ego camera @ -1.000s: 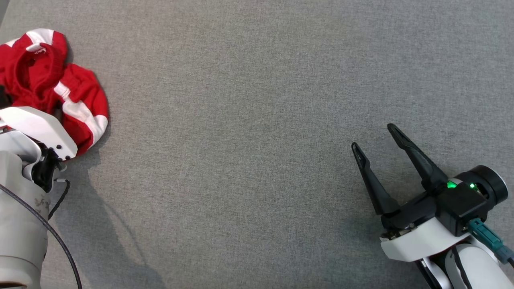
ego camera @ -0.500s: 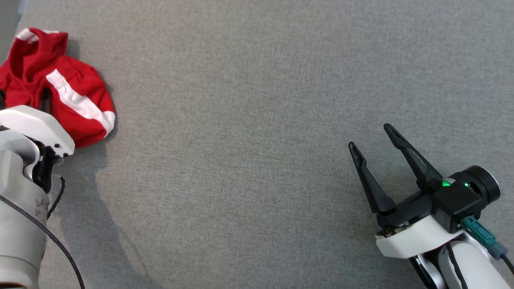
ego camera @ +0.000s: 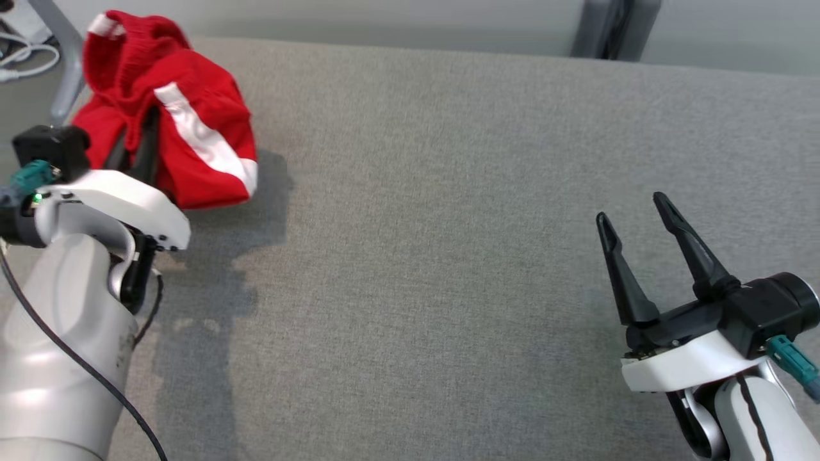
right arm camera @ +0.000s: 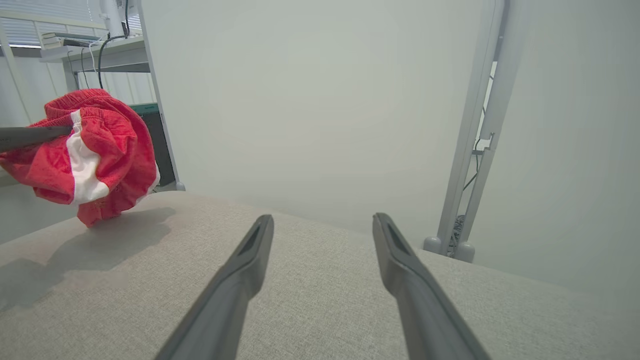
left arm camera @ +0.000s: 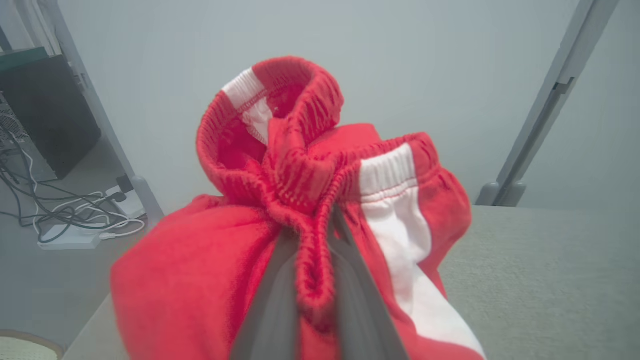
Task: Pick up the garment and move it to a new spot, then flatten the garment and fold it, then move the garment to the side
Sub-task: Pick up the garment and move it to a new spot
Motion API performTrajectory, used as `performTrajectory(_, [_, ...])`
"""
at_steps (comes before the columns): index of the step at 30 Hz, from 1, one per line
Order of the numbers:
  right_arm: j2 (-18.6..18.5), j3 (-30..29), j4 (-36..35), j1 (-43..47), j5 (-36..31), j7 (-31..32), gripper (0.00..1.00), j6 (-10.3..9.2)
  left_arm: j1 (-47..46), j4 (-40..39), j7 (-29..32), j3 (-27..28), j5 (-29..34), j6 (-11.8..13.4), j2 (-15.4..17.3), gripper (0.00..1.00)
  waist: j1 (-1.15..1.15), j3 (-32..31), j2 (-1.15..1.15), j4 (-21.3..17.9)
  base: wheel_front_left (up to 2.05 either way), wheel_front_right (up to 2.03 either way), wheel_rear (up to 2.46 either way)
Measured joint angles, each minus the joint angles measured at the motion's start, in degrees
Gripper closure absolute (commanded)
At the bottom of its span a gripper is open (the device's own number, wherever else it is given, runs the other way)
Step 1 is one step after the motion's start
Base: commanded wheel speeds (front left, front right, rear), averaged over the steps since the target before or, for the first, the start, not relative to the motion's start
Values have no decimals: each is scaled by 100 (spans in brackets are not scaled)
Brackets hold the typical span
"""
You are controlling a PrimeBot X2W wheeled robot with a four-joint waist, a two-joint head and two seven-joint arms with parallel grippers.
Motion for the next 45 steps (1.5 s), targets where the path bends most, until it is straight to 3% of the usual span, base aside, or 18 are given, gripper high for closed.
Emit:
performTrajectory(10, [93,-527,90,47,-22,-113,0,0,994,-2185,482,-1037,-364,-1,-133,100,0,-407,0,-492,0,0,0])
performTrajectory(16, [190,-636,75,51,-64,-146,0,1,1366,-2835,738,-1455,-276,67,-374,100,0,-352,0,-919,0,0,0])
performTrajectory(23, [320,-660,121,-16,-59,-159,0,1,1449,-2608,589,-1490,-339,298,-745,100,0,-228,0,-1571,0,0,0])
performTrajectory(34, [513,-795,98,-23,-20,-179,0,0,1221,-1580,372,-1730,-383,410,-1099,100,0,14,0,-2476,0,0,0])
performTrajectory(36, [548,-795,89,-22,-20,-179,0,0,1156,-1407,321,-1791,-356,421,-1125,5,0,66,0,-2537,0,0,0])
performTrajectory(37, [560,-806,87,-22,-21,-179,0,0,1152,-1345,267,-1816,-356,413,-1132,0,0,87,0,-2548,0,0,0])
performTrajectory(45, [544,-927,66,2,-71,-179,0,1,1060,-1248,-89,-1817,-283,399,-1106,0,0,12,0,-2306,0,0,0])
